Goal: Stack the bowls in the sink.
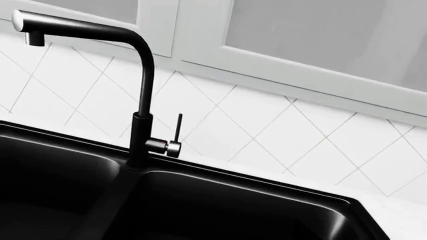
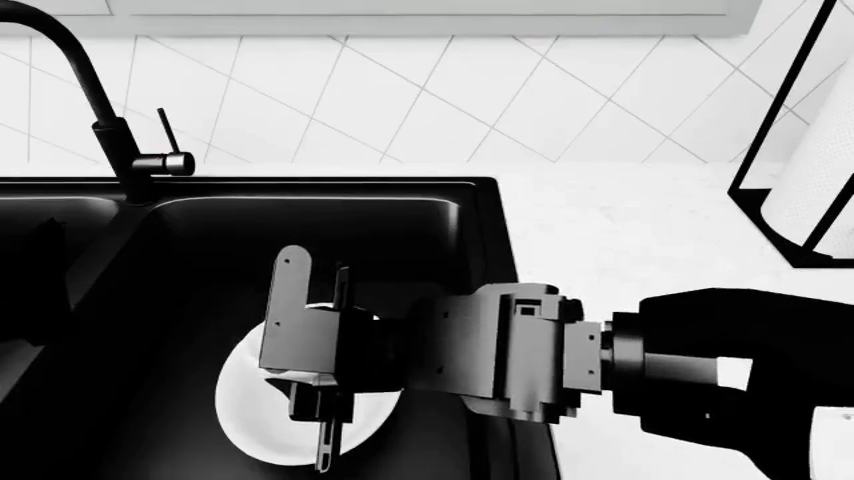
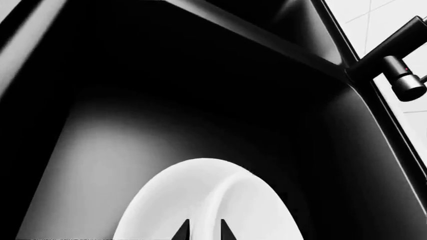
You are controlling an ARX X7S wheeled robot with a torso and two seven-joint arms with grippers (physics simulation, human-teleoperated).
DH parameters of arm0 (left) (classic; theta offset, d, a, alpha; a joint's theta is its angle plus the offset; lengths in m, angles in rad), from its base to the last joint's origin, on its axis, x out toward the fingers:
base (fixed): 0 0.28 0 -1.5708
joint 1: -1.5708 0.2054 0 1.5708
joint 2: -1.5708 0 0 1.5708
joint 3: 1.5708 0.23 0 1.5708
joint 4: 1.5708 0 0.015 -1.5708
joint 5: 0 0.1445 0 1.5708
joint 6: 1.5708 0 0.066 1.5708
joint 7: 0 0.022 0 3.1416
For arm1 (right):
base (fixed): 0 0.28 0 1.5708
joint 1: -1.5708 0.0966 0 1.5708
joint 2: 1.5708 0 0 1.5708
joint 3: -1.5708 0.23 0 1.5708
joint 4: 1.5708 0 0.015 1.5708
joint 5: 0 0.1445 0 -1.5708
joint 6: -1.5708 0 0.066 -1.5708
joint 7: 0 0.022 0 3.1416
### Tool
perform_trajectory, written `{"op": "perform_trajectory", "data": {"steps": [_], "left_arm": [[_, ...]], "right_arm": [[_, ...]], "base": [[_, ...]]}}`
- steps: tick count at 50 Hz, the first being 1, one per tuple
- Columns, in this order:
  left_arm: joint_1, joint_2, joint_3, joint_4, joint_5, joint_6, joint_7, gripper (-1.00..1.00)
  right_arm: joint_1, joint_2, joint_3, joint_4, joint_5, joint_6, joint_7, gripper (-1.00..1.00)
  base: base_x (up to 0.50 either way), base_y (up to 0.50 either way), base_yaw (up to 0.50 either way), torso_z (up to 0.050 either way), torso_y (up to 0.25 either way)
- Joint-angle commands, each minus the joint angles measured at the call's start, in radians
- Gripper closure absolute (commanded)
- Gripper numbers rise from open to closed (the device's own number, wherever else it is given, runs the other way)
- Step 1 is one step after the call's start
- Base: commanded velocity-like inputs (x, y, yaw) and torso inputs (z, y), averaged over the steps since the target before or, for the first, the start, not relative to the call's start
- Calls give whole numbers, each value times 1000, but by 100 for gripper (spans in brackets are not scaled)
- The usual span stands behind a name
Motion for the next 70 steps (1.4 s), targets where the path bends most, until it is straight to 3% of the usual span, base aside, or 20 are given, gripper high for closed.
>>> {"op": "perform_trajectory", "data": {"steps": [1,70], "left_arm": [[4,2,-5,-1,0,-1,1,-100],[15,14,-1,-9,24,-5,14,-100]], "right_arm": [[-6,-9,6,13,-16,-1,-7,100],[-68,-49,3,116,-55,-13,-60,100]], "base": [[0,0,0,0,0],[0,0,0,0,0]]}}
